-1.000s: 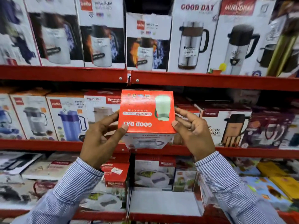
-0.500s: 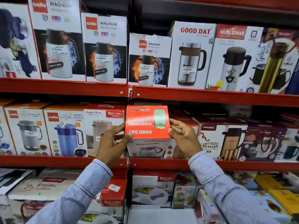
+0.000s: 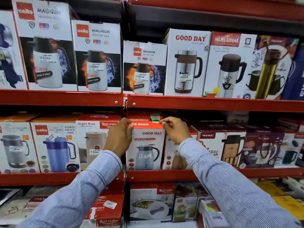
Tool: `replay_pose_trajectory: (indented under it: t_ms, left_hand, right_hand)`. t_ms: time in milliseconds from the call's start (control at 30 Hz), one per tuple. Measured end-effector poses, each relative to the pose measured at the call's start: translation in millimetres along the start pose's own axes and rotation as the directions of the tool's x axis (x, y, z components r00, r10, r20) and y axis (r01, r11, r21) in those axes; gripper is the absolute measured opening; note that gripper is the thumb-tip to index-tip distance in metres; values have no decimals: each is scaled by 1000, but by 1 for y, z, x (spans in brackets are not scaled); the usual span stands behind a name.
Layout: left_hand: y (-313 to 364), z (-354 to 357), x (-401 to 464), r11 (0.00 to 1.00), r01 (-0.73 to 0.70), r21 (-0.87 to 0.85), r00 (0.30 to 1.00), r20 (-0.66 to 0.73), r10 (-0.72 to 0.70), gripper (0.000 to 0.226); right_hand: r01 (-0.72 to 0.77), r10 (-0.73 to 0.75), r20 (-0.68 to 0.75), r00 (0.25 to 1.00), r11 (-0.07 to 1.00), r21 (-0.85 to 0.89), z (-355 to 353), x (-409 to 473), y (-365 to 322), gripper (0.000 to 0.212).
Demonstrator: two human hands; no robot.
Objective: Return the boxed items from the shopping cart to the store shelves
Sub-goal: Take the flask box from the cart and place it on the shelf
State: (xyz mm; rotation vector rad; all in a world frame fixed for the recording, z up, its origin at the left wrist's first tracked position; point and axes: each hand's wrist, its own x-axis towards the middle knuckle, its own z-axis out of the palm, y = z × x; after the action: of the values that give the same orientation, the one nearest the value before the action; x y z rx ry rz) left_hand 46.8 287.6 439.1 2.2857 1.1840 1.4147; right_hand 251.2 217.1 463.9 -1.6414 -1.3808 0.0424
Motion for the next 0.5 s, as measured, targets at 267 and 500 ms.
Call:
replay_pose_trajectory:
  t_ms: [267,500]
  left_hand:
    - [1,14,3,981,16,195,972,228,-61,73]
    - [-8,15,-52,933,-190,304,966,226,123,82]
  right_hand:
    - [181,-94,216,972,885,-429,13,12,5,40]
    - [316,-212,235,949,679,-663,20,-43,28,75]
